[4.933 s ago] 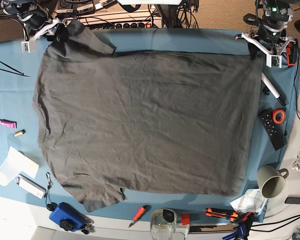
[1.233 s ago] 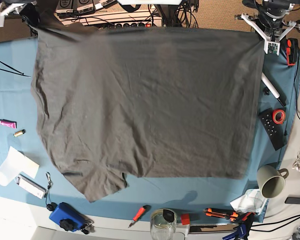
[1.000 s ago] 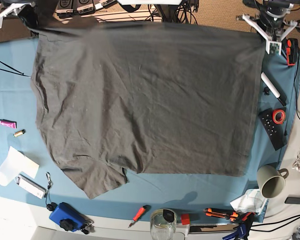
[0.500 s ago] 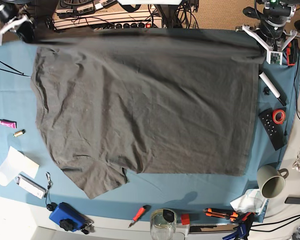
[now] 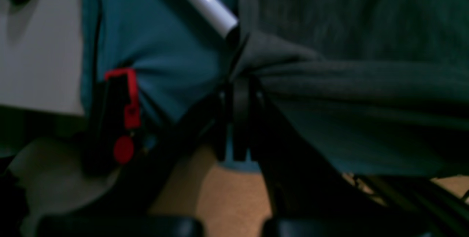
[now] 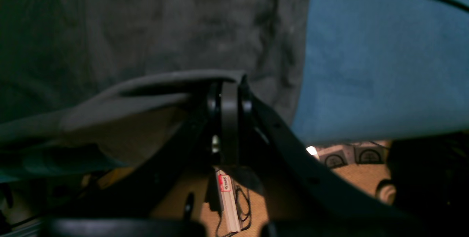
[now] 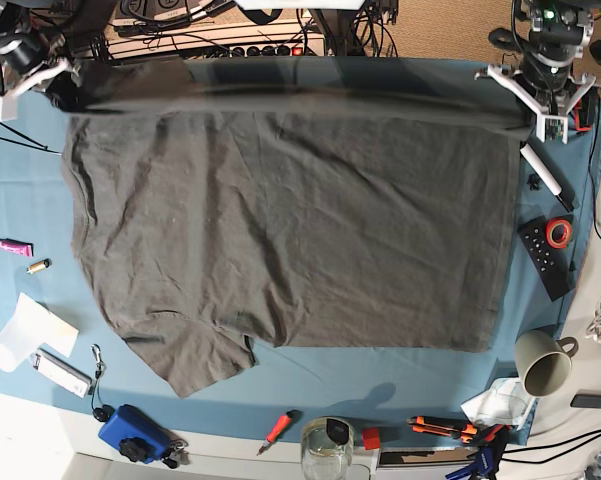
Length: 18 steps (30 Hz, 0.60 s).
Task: Fold the T-shirt properly
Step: 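Lift the shoulder edge with both grippers and pull it taut, then lower the held shoulder edge with both grippers onto the shirt body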
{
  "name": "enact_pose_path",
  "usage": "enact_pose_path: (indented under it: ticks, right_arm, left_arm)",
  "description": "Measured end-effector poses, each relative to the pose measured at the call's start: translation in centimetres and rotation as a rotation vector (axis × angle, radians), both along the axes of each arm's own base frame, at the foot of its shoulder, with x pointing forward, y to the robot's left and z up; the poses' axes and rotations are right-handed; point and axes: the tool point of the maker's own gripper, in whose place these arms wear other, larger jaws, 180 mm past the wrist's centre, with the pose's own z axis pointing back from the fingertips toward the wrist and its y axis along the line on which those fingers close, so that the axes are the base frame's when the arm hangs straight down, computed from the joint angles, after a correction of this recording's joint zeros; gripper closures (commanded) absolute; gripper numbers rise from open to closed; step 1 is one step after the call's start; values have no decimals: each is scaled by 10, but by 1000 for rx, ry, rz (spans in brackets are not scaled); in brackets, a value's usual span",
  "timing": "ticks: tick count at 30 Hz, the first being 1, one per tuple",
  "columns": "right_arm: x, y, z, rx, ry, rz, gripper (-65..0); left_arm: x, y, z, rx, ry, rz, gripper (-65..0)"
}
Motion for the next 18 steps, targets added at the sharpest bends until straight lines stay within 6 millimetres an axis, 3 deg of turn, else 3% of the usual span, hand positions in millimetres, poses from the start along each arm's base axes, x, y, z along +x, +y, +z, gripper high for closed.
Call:
enact_pose_path:
  ticks: [4,10,18]
  right_arm:
    - [11,-13,8,-55,-4,9,0]
    - [26,-28,21,-114,-27,4,0]
    - [35,-21,20,-113,-30,42,0]
  left_arm:
    - [5,-1,-9,-22,9,-11,0]
    - [20,-2,-2,-26,-44,-17,0]
    - [33,10,9,42,-52,-80,0]
